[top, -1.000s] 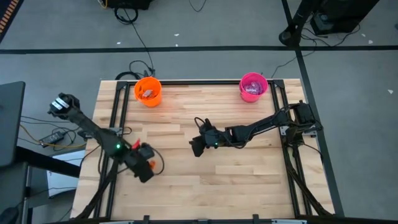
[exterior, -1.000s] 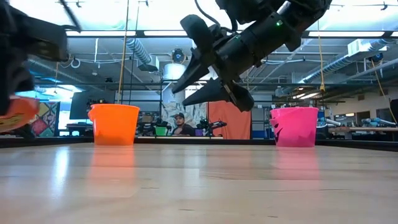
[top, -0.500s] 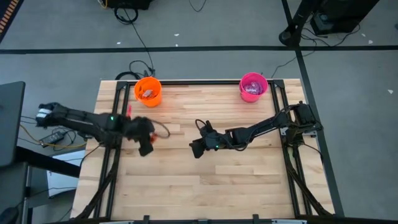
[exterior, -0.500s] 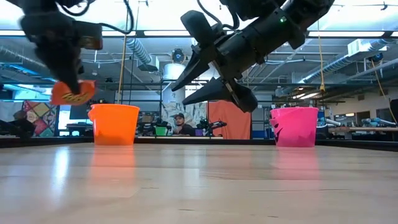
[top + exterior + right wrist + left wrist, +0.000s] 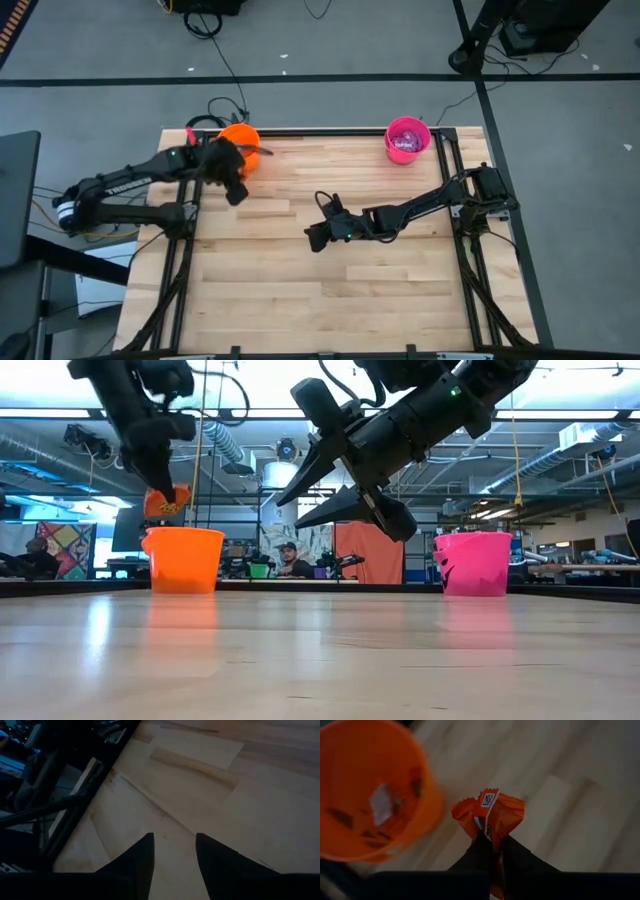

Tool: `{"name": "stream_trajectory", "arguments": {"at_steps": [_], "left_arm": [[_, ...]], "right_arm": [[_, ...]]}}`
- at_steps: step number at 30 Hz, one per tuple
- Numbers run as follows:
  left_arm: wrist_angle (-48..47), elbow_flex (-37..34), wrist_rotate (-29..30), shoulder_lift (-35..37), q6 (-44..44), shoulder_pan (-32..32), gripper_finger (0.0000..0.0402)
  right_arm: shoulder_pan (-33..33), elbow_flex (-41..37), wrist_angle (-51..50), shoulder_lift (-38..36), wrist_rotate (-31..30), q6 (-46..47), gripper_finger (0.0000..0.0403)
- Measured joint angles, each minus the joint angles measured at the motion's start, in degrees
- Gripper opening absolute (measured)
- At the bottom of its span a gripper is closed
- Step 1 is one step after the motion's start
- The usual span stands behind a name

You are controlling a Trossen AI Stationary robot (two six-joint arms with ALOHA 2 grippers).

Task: Sort candy by brand, put in halloween buckets
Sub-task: Put the orange chocolate bar into the orange bucket

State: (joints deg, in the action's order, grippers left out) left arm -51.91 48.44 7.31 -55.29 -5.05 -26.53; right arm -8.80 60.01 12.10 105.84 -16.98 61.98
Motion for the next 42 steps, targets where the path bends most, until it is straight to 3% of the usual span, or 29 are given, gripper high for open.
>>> {"name": "stream_trajectory", "arguments": {"at_steps": [7,11,17,24,42], "left_arm": [[4.17,0.09,-0.10,-6.65,3.07,-10.65,0.0021],[4.35,0.12,-4.12,-9.67,3.05,-14.82,0.0021],[5.13,1.42,-7.72,-10.34,3.25,-17.48,0.0021],[5.54,5.83,-7.68,-10.34,6.66,-19.47,0.0021],[11.06,5.97,-6.95,-10.80,9.47,-32.07,0.0037]], "right_arm": [[0.21,0.01,-0.04,0.00,-0.03,-0.01,0.0156],[0.30,0.00,-0.05,0.00,0.07,0.01,0.0156],[0.28,0.00,-0.15,0.00,0.12,0.04,0.0156],[0.82,0.02,-0.17,0.00,0.27,0.98,0.0156],[1.14,0.02,0.28,0.00,-0.04,10.24,0.0156]]}}
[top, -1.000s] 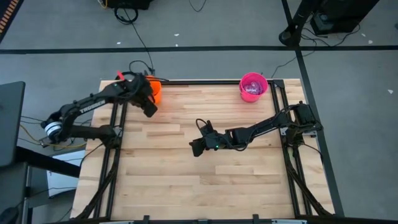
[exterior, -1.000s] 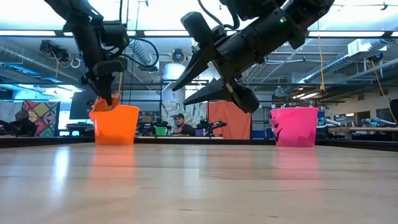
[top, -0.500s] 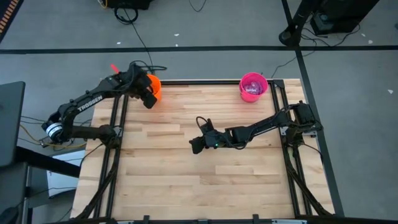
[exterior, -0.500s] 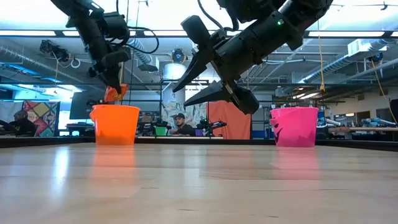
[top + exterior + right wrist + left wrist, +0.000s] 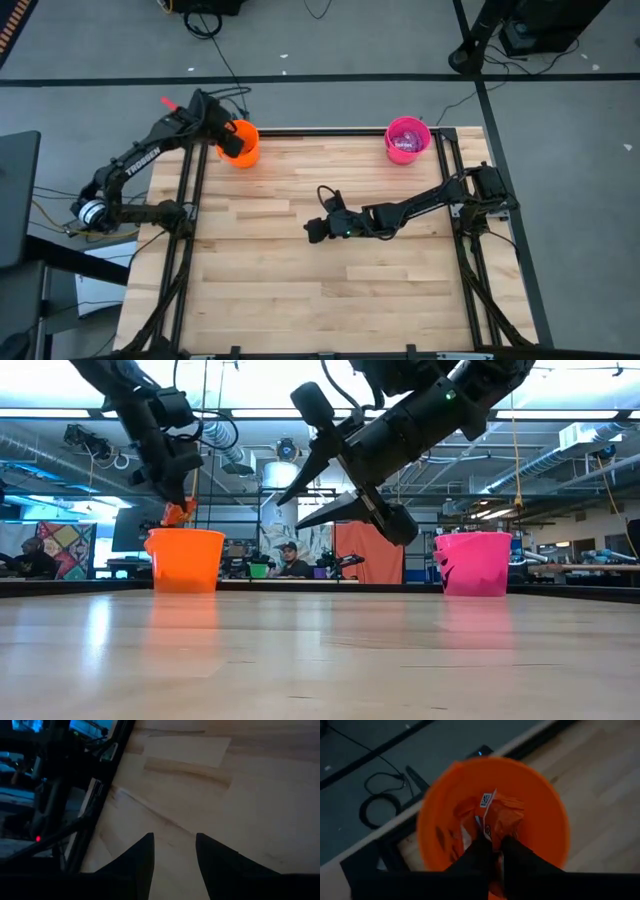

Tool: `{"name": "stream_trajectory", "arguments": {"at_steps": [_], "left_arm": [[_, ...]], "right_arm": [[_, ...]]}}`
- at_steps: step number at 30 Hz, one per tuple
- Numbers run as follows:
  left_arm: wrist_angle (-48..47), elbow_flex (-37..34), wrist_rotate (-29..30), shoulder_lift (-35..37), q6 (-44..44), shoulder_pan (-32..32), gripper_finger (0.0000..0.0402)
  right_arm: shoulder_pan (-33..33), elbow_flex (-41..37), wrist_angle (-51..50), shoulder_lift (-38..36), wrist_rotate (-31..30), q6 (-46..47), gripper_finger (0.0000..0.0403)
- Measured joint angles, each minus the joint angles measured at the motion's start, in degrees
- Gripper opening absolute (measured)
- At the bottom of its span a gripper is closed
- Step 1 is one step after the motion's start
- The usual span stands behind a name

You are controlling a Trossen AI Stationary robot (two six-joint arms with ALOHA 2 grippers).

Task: Sort candy by brand, put in halloween buckets
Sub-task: Put the orange chocolate bar into the orange bucket, then return to Home Position

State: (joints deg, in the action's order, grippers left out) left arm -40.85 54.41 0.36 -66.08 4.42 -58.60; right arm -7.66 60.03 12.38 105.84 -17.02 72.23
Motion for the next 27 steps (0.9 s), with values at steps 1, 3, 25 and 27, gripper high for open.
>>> {"name": "stream_trajectory", "arguments": {"at_steps": [1,3,25,27], "left_arm": [[0.71,0.00,0.00,0.00,-0.18,-0.54,0.0042],[1.39,0.00,0.00,0.00,-0.58,-1.32,0.0057],[1.69,0.00,-30.71,3.02,-2.19,-1.42,0.0156],[2.45,0.00,-30.60,3.26,-3.10,-1.34,0.0156]], "right_arm": [[0.00,-0.02,0.06,0.00,0.04,1.27,0.0156],[0.00,-0.02,0.71,0.00,0.06,3.02,0.0156],[4.08,0.00,4.98,0.00,-1.58,-31.79,0.0156],[4.84,0.00,5.63,-0.37,1.29,-35.43,0.0156]]}}
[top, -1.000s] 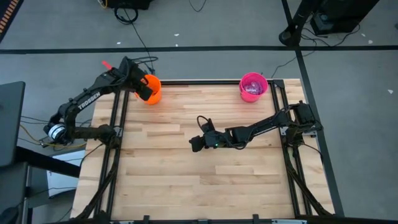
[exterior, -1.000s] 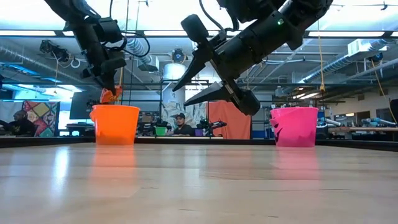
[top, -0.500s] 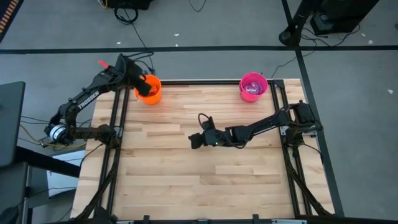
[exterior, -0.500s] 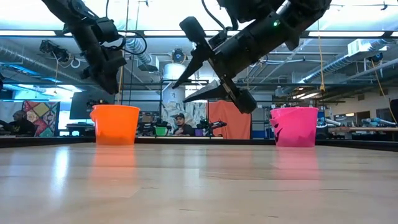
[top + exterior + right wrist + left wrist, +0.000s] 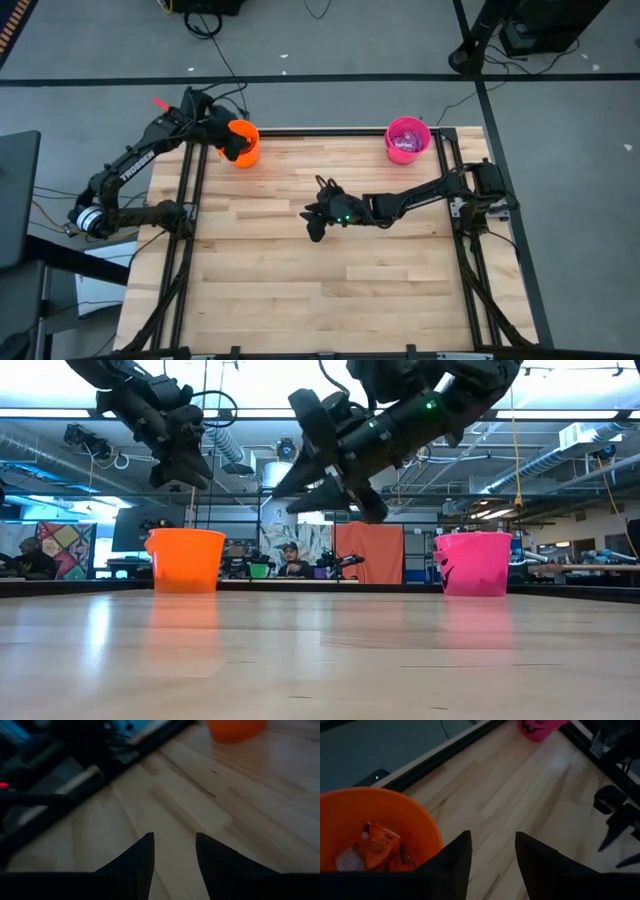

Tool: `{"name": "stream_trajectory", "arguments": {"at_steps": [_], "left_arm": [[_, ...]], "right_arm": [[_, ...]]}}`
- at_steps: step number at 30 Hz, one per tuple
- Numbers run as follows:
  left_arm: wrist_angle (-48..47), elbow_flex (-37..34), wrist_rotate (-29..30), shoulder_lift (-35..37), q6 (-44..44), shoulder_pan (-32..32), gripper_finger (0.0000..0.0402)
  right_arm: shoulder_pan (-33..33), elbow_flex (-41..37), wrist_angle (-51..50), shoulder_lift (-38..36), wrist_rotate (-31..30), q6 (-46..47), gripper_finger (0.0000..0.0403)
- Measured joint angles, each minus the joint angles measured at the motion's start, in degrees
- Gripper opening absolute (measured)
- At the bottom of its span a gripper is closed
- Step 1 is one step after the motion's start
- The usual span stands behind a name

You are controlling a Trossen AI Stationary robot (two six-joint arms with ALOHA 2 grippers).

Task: Sort candy by brand, put in halloween buckets
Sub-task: Return to Home Position

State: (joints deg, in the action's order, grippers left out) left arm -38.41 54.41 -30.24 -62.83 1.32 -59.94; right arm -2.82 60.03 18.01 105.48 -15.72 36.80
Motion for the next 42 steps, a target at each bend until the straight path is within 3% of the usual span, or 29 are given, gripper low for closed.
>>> {"name": "stream_trajectory", "arguments": {"at_steps": [6,11,17,20,22,26,30,34,38,42], "left_arm": [[0.18,0.00,2.29,-0.15,-1.57,0.04,0.0156],[6.53,0.00,2.17,-0.15,-15.18,0.04,0.0156],[19.92,0.00,-7.29,-0.03,-22.18,0.13,0.0156],[22.85,0.00,-8.25,1.04,-24.26,1.04,0.0155],[23.04,0.00,-5.28,3.85,-23.26,2.73,0.0147],[24.09,-0.13,0.35,10.80,-19.80,7.85,0.0112],[25.35,-0.35,1.55,17.52,-17.80,12.87,0.0070],[24.26,-0.38,1.72,20.78,-14.93,16.96,0.0033],[23.60,-0.42,1.91,21.55,-14.43,20.07,0.0006],[29.92,-3.81,2.49,21.30,-13.20,23.86,0.0009]], "right_arm": [[1.38,0.00,9.66,-0.12,2.72,-3.55,0.0140],[2.11,0.00,12.75,-2.24,5.35,-3.12,0.0103],[2.46,-0.02,11.90,-8.07,8.70,-15.20,0.0012],[2.88,-0.02,8.67,-12.34,10.37,-19.92,0.0016],[3.26,0.00,4.46,-15.39,12.60,-24.75,0.0017],[3.48,0.00,-4.81,-20.87,14.98,-30.13,0.0007],[3.49,0.00,-10.18,-25.37,15.89,-36.32,0.0010],[4.45,-0.44,-7.67,-27.42,22.88,-45.68,0.0009],[7.56,-0.48,-4.48,-28.41,32.43,-45.46,0.0008],[10.36,-0.48,-4.25,-28.88,33.59,-44.55,0.0008]]}}
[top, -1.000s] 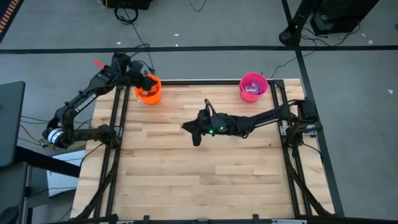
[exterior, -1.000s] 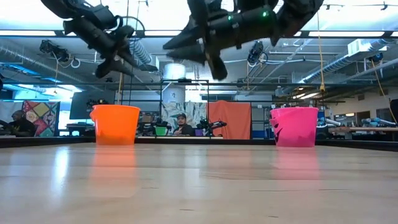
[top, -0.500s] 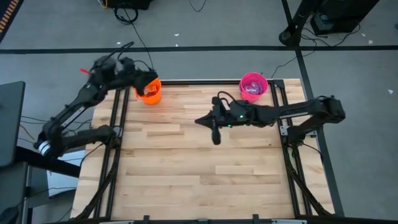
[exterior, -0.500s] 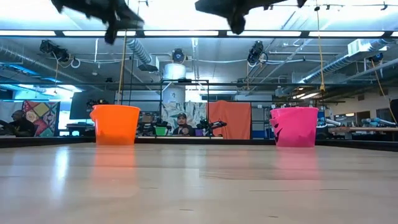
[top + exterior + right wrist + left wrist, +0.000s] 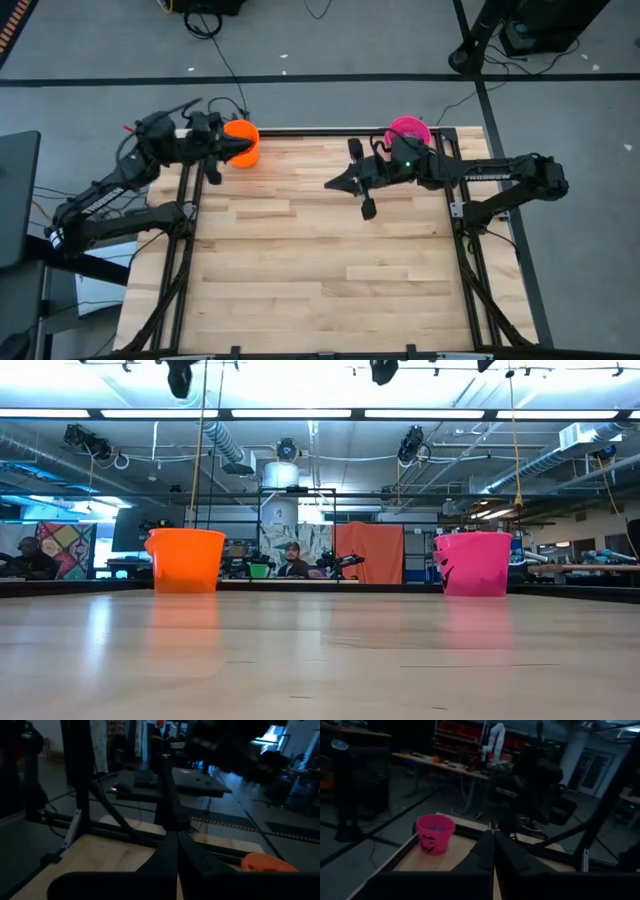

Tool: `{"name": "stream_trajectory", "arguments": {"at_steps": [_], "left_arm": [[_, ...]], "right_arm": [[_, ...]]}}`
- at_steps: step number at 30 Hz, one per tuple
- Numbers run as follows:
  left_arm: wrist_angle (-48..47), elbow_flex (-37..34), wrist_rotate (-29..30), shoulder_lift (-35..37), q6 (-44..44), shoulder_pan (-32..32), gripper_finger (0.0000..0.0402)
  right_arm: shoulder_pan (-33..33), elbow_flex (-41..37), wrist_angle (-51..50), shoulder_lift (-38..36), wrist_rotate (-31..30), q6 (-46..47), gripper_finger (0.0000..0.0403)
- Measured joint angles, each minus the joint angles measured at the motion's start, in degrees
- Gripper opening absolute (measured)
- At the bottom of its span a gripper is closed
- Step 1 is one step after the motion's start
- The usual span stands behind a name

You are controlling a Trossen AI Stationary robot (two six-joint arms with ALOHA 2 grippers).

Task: Sort candy by brand, put in halloween buckets
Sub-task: Return to Home Position

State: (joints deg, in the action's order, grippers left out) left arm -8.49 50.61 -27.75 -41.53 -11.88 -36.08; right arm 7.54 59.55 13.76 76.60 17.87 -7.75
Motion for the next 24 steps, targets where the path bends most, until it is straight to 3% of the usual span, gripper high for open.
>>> {"name": "stream_trajectory", "arguments": {"at_steps": [6,11,16,21,24], "left_arm": [[14.73,-10.22,1.93,-2.76,-2.40,1.23,0.0010],[18.61,-17.11,5.63,-8.14,0.80,1.23,0.0010],[21.82,-19.30,5.48,-11.61,-0.18,2.17,0.0007],[23.84,-19.28,7.00,-5.71,6.19,7.66,0.0003],[20.23,-19.19,9.34,0.28,8.83,11.03,0.0002]], "right_arm": [[3.38,-0.11,3.15,0.76,1.92,1.69,0.0008],[3.57,-0.09,4.44,1.07,2.45,-0.07,0.0008],[4.32,-0.11,-1.28,1.10,-5.94,3.53,0.0008],[4.41,-4.15,-0.18,-1.26,-1.98,2.19,0.0008],[4.69,-8.71,4.00,-5.24,0.22,3.16,0.0008]]}}
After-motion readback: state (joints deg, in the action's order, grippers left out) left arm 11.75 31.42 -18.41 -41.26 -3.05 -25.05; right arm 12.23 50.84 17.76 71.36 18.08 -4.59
